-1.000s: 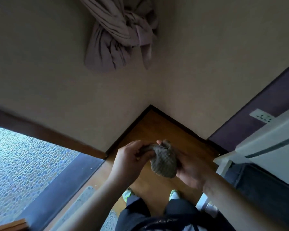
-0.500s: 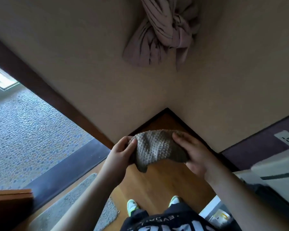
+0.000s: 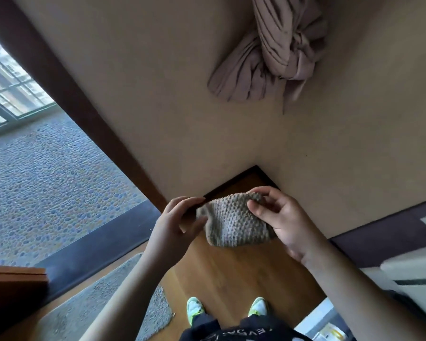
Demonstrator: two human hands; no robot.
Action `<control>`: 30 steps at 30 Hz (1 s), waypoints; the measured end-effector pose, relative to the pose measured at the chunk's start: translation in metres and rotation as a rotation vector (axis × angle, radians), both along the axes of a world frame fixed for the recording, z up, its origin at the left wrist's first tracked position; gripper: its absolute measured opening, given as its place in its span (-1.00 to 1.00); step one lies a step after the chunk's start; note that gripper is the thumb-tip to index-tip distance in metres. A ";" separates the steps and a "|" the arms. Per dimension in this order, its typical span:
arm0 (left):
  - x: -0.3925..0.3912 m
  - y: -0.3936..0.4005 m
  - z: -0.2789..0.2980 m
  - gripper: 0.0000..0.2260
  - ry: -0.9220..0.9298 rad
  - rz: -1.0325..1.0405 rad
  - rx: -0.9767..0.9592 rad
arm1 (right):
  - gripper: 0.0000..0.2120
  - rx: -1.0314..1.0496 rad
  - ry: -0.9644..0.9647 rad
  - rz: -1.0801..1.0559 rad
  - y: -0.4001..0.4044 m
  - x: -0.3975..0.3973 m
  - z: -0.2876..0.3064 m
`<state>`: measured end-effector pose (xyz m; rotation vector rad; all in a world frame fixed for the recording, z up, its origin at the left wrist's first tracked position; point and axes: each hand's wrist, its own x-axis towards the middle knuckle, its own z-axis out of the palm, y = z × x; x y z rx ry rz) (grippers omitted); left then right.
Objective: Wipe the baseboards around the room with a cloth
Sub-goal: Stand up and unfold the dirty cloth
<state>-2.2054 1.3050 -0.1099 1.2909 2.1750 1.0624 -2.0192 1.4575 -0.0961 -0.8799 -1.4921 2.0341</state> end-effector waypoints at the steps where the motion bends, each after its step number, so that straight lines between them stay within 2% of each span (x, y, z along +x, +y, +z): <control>1: 0.003 0.002 0.004 -0.58 0.010 -0.032 0.025 | -0.65 0.035 -0.020 0.016 -0.002 -0.001 0.000; 3: 0.008 0.007 0.011 -0.53 -0.016 -0.111 0.102 | -0.54 0.119 -0.086 0.055 -0.008 -0.001 -0.002; 6: 0.015 0.013 0.014 -0.57 -0.075 -0.219 0.172 | -0.51 0.199 -0.127 0.097 -0.015 -0.001 -0.003; 8: 0.019 0.013 0.012 -0.62 -0.160 -0.232 0.163 | -0.51 0.190 -0.108 0.114 -0.020 -0.002 -0.001; 11: 0.018 0.006 0.011 -0.60 -0.259 -0.228 0.145 | -0.50 0.190 -0.123 0.164 -0.027 -0.002 0.003; 13: 0.015 0.004 0.011 -0.61 -0.239 -0.239 0.128 | -0.56 0.201 -0.139 0.183 -0.030 -0.001 0.006; 17: 0.015 0.004 0.011 -0.81 -0.255 -0.200 0.184 | -0.67 0.164 -0.094 0.197 -0.035 0.002 0.010; 20: 0.019 0.001 0.010 -0.83 -0.272 -0.136 0.253 | -0.79 0.102 -0.031 0.151 -0.041 0.003 0.010; 24: 0.026 -0.005 0.008 -0.87 -0.264 -0.063 0.349 | -0.81 0.101 -0.026 0.109 -0.046 0.006 0.008; 30: 0.028 -0.016 0.012 -0.84 -0.138 0.001 0.382 | -0.79 0.169 -0.004 0.062 -0.045 0.016 0.010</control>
